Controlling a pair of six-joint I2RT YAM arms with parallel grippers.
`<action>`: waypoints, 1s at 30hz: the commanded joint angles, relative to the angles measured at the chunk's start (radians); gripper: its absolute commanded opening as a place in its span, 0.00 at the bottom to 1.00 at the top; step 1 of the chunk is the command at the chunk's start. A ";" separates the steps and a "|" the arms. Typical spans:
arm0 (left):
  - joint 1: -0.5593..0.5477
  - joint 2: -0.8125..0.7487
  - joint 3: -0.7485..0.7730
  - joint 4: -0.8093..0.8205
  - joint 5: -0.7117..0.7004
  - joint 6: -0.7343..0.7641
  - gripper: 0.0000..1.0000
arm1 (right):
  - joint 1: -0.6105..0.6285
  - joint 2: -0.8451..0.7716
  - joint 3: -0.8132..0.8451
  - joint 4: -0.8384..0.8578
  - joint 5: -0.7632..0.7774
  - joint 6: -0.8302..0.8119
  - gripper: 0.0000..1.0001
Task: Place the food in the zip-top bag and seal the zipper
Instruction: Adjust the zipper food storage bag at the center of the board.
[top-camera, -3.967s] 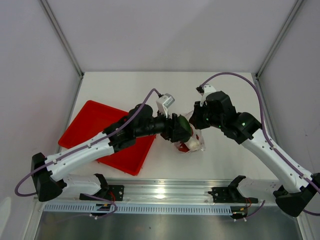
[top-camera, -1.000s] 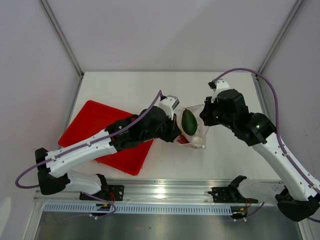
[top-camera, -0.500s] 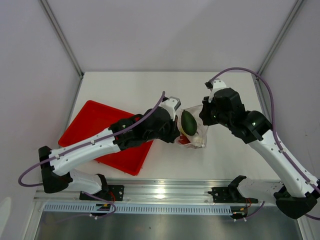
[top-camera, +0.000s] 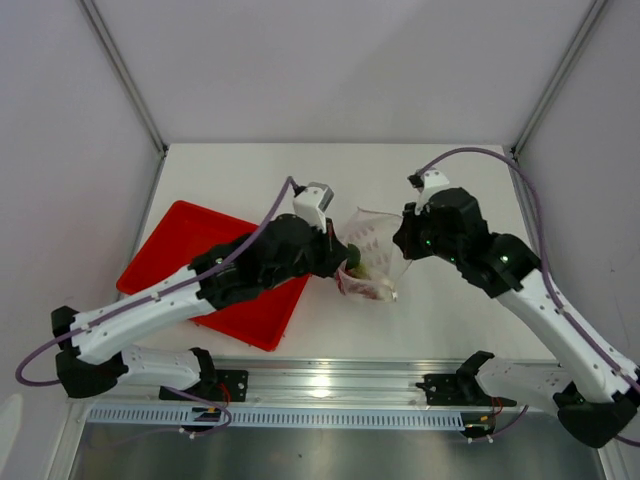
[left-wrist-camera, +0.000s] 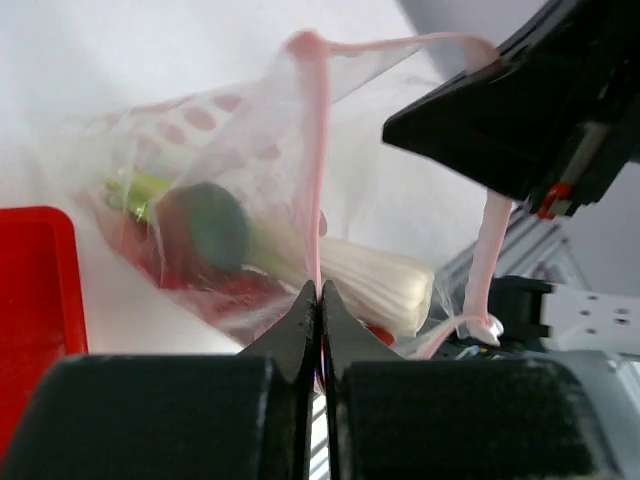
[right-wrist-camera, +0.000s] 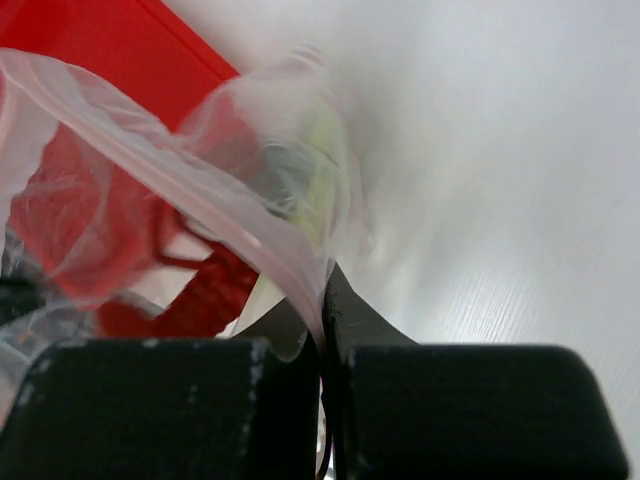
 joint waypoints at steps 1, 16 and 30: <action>0.008 0.055 -0.019 0.000 0.001 -0.011 0.01 | -0.004 0.097 -0.048 0.047 0.010 0.026 0.00; -0.023 0.033 0.033 0.101 0.078 -0.056 0.00 | 0.010 0.074 0.072 0.053 -0.111 0.000 0.01; -0.003 0.117 0.220 0.038 -0.043 -0.186 0.01 | 0.009 -0.093 0.059 -0.091 -0.313 -0.040 0.77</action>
